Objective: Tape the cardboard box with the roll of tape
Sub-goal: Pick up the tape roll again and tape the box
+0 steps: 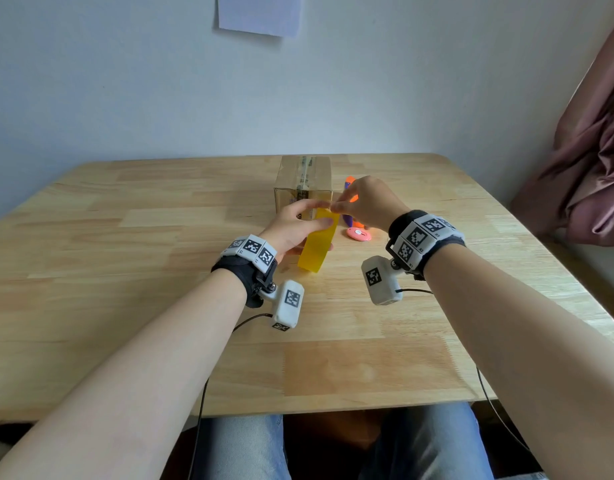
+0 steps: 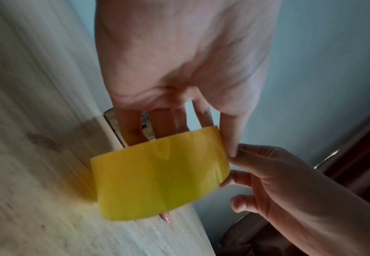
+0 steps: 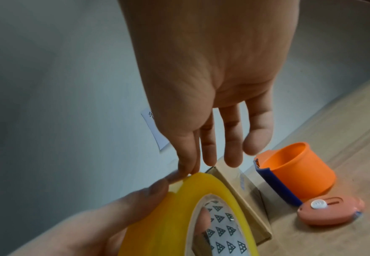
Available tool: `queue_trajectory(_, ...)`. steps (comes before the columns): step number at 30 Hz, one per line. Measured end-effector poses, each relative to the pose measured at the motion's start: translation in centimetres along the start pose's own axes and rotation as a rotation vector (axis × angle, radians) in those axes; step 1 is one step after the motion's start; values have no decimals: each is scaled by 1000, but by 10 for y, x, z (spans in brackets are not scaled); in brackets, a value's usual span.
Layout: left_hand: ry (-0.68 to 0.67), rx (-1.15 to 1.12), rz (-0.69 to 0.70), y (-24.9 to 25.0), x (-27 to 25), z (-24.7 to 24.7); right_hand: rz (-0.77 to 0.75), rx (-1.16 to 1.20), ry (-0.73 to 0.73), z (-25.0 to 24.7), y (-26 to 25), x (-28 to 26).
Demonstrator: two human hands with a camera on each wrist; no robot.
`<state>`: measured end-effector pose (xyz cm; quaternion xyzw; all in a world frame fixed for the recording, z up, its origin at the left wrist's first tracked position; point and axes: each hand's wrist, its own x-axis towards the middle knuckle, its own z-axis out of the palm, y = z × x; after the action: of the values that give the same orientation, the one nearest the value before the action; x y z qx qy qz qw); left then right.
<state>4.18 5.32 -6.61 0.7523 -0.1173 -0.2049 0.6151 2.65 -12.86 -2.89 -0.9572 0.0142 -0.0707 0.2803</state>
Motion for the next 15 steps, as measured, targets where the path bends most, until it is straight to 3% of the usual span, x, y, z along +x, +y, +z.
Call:
queue_trajectory(8, 105, 11, -8, -5, 10, 5, -110, -238, 19, -8, -21, 0)
queue_trajectory(15, 155, -53, -28, -5, 7, 9, -181, -242, 85, -12, -27, -2)
